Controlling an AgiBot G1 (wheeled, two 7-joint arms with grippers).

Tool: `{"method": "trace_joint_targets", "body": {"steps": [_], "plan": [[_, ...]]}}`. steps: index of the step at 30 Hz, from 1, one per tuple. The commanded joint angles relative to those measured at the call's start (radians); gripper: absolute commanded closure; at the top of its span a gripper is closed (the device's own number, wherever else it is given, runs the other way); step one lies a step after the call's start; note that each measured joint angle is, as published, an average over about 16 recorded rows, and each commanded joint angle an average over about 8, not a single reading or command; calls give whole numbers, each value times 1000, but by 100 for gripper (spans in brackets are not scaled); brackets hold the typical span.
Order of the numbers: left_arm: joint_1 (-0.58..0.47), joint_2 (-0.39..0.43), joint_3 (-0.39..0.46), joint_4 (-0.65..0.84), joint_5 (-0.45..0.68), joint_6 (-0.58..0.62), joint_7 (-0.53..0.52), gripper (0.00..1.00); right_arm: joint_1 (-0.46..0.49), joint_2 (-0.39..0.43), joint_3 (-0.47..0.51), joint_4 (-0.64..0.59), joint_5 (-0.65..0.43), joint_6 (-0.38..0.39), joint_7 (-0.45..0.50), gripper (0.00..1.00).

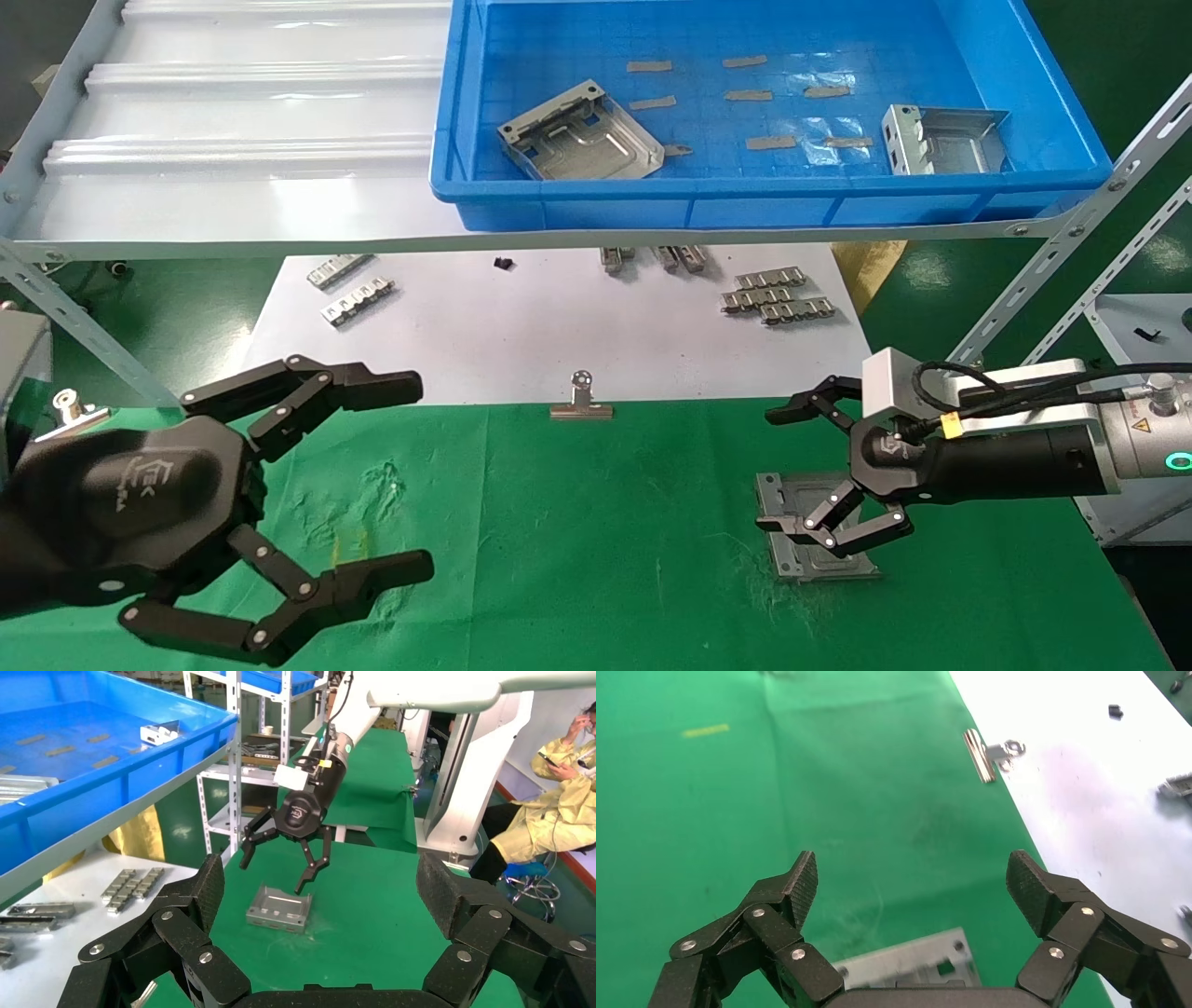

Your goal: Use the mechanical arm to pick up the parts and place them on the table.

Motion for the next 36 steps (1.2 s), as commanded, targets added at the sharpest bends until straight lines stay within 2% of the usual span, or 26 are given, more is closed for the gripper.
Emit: {"method": "trace_joint_targets", "body": {"steps": [1,36], "plan": [[0,0,0,0,0,0,0,0,-26,12,25,43,19,4,24,0],[0,0,0,0,0,0,0,0,-470,223,447,777,349,68,431,0]]}}
